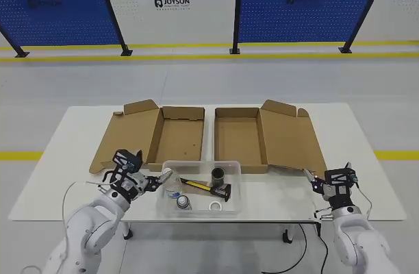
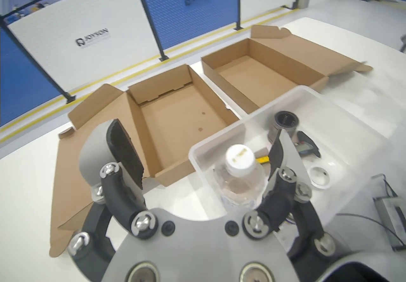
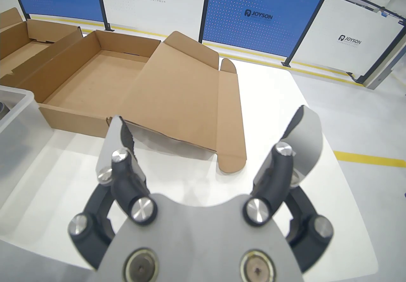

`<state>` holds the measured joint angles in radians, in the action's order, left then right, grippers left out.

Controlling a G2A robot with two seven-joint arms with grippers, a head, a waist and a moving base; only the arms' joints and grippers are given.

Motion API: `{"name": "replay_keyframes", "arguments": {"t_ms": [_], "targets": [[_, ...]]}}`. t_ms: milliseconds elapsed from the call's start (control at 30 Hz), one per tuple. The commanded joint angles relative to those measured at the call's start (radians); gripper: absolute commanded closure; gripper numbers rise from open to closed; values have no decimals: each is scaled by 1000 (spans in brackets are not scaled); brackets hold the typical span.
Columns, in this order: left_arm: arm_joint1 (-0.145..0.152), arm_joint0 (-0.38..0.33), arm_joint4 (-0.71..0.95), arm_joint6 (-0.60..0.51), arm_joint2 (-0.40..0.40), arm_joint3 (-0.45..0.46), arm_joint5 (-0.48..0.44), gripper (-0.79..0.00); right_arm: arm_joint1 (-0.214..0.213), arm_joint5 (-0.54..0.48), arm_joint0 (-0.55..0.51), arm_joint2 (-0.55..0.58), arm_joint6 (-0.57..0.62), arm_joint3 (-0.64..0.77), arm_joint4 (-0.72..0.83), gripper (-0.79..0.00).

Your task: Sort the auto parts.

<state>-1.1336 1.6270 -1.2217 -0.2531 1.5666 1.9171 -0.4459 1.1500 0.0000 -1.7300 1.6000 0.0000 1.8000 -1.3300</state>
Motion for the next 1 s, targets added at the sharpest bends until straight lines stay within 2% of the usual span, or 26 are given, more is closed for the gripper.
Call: {"name": "replay_keyframes", "arguments": {"t_ms": [0,133,333,567,767,967], "targets": [[4,3,-20,-13,-9,3,-61,-785,0,0,0,0,0,0,0,-785],[9,15,-68,-14,-30,-10,-125,-785,0,0,0,0,0,0,0,-785],[5,6,-63,-43,-78,-44,-68,-785,0,0,0,0,0,0,0,-785],[-5,-37,-33,-79,-127,-94,34,-785,0,0,0,0,0,0,0,-785],[-11,-73,89,-138,-143,-123,70,-785,0,0,0,0,0,0,0,-785],[-13,-95,112,-145,-162,-150,78,-785,0,0,0,0,0,0,0,-785]]}}
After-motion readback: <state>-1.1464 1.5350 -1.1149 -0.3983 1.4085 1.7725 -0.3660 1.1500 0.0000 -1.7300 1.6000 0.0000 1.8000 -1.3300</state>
